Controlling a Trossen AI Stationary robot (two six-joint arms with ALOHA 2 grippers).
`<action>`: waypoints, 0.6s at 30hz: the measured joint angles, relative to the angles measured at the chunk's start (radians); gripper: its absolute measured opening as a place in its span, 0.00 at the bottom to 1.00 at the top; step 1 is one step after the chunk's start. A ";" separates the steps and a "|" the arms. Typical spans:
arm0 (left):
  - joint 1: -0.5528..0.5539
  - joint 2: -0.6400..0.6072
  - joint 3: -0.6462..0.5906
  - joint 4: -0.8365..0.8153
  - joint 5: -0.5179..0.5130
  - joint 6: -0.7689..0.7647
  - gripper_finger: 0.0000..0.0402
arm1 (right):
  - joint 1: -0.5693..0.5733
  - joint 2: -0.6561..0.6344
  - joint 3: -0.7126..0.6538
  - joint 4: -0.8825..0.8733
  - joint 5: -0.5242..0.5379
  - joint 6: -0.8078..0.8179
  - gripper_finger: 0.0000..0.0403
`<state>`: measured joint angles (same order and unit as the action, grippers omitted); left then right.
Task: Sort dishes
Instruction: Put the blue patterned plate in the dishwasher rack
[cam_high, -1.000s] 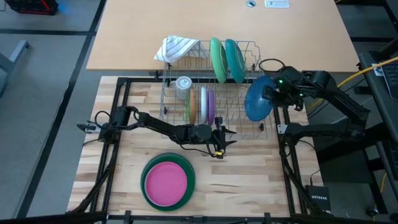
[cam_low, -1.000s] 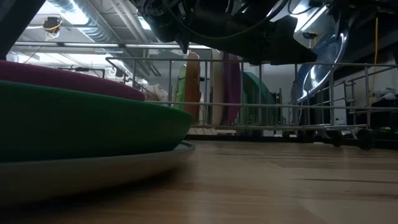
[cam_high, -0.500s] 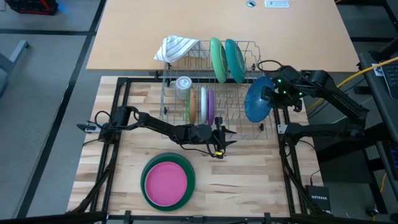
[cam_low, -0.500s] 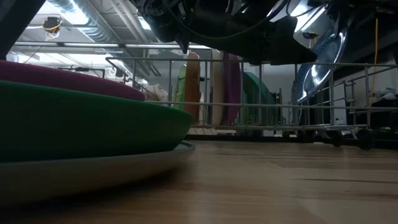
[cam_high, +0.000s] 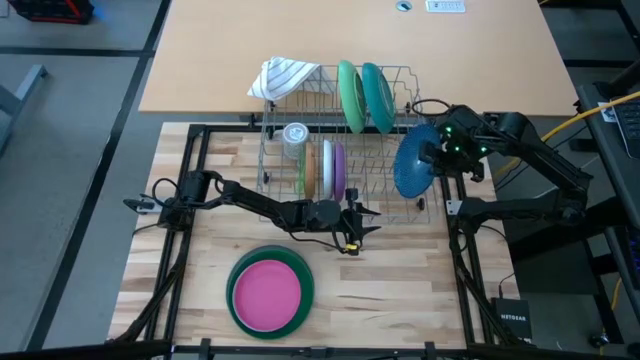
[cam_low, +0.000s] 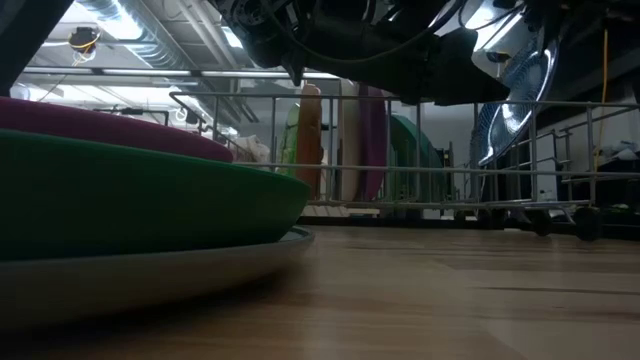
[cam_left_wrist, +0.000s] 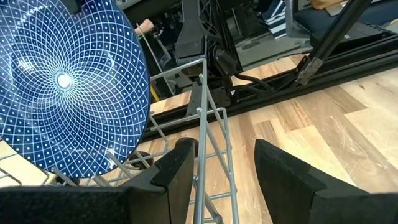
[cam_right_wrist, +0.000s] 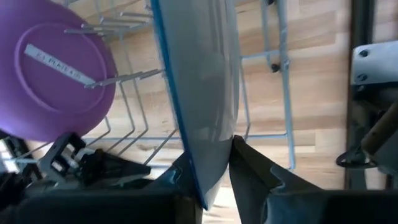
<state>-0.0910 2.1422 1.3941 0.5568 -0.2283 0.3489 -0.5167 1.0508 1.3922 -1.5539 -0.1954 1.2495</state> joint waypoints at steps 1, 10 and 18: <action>0.000 0.000 0.000 0.000 0.000 0.000 0.39 | 0.000 0.000 0.000 0.003 -0.009 0.000 0.17; 0.000 0.000 0.000 0.000 0.000 0.000 0.39 | 0.000 0.008 0.000 0.029 -0.030 0.004 0.32; 0.000 0.000 0.000 0.000 0.000 0.000 0.39 | 0.000 0.045 0.000 0.025 -0.017 0.004 0.32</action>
<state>-0.0914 2.1424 1.3941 0.5571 -0.2279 0.3485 -0.5163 1.0958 1.3926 -1.5288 -0.2127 1.2533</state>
